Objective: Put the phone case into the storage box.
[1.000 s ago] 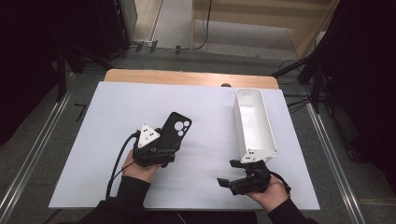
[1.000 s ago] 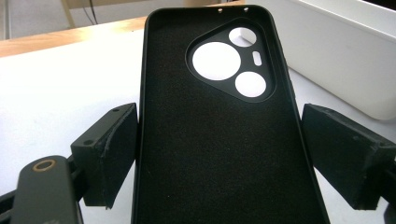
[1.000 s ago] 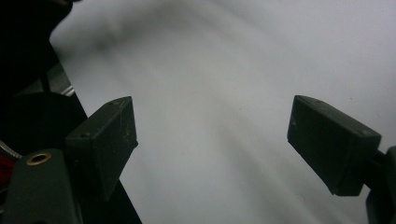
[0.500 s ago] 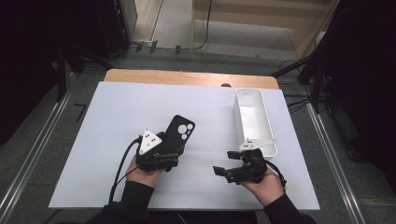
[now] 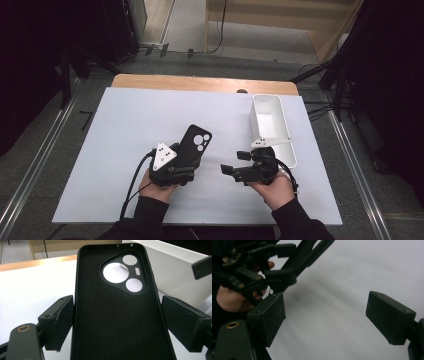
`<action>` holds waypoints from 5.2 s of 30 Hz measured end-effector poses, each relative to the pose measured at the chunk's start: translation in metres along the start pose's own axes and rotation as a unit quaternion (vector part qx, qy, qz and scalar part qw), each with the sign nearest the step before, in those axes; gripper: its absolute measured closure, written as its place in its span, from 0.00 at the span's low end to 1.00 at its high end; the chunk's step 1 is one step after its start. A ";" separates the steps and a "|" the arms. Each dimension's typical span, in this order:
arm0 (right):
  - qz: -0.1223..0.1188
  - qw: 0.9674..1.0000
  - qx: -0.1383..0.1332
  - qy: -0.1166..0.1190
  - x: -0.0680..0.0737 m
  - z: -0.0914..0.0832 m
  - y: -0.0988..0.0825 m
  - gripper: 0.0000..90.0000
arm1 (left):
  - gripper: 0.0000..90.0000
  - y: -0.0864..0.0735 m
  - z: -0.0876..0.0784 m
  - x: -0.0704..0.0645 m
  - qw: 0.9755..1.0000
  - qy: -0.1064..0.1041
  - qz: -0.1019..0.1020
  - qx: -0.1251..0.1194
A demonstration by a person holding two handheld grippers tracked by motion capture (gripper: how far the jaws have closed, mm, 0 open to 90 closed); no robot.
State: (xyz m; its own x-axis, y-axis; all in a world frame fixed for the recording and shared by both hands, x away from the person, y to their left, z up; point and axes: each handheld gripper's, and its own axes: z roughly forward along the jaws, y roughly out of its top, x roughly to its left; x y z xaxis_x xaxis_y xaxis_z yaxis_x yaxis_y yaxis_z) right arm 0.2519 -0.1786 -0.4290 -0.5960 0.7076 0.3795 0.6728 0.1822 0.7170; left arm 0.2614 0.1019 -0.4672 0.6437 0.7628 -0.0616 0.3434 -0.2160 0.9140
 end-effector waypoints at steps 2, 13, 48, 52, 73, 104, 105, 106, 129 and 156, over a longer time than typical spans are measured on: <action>0.002 1.000 0.000 -0.002 0.000 0.002 0.002 0.16 | 0.15 -0.002 0.001 -0.002 1.000 0.000 0.000 -0.006; 0.020 1.000 -0.009 -0.004 -0.001 0.009 0.015 0.16 | 0.15 -0.011 0.003 -0.012 1.000 0.006 -0.010 -0.018; 0.050 0.999 -0.010 0.007 -0.003 0.045 0.046 0.20 | 0.15 -0.009 -0.001 -0.021 0.999 -0.019 -0.019 -0.033; 0.057 0.998 -0.011 0.020 -0.004 0.049 0.047 0.23 | 0.15 -0.009 -0.002 -0.022 0.999 -0.022 -0.019 -0.038; 0.140 0.986 0.013 0.093 -0.018 0.055 0.049 0.84 | 0.15 -0.010 -0.003 -0.026 0.999 -0.028 -0.014 -0.044; 0.161 0.981 0.026 0.109 -0.015 0.047 0.052 0.89 | 0.09 -0.008 0.002 -0.023 0.998 -0.064 -0.011 -0.016; 0.159 0.981 0.023 0.108 -0.015 0.047 0.052 0.89 | 0.09 -0.008 0.002 -0.023 0.998 -0.064 -0.009 -0.014; 0.158 0.982 0.022 0.106 -0.016 0.046 0.052 0.89 | 0.09 -0.007 0.002 -0.023 0.998 -0.065 -0.008 -0.013; 0.100 0.994 0.000 0.034 -0.013 0.025 0.054 0.89 | 0.15 0.014 -0.001 -0.007 0.991 -0.108 -0.025 0.068; -0.034 0.999 0.004 0.039 -0.005 0.014 0.048 0.89 | 0.22 0.032 -0.006 0.033 0.975 -0.177 0.006 0.133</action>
State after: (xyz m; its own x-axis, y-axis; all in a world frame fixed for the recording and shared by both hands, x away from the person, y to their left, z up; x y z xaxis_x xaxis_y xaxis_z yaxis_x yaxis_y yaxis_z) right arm 0.2933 -0.1635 -0.4045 -0.6721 0.6385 0.3750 0.6336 0.2338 0.7375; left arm 0.2895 0.1232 -0.4376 0.8290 0.5104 -0.2286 0.4683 -0.4101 0.7826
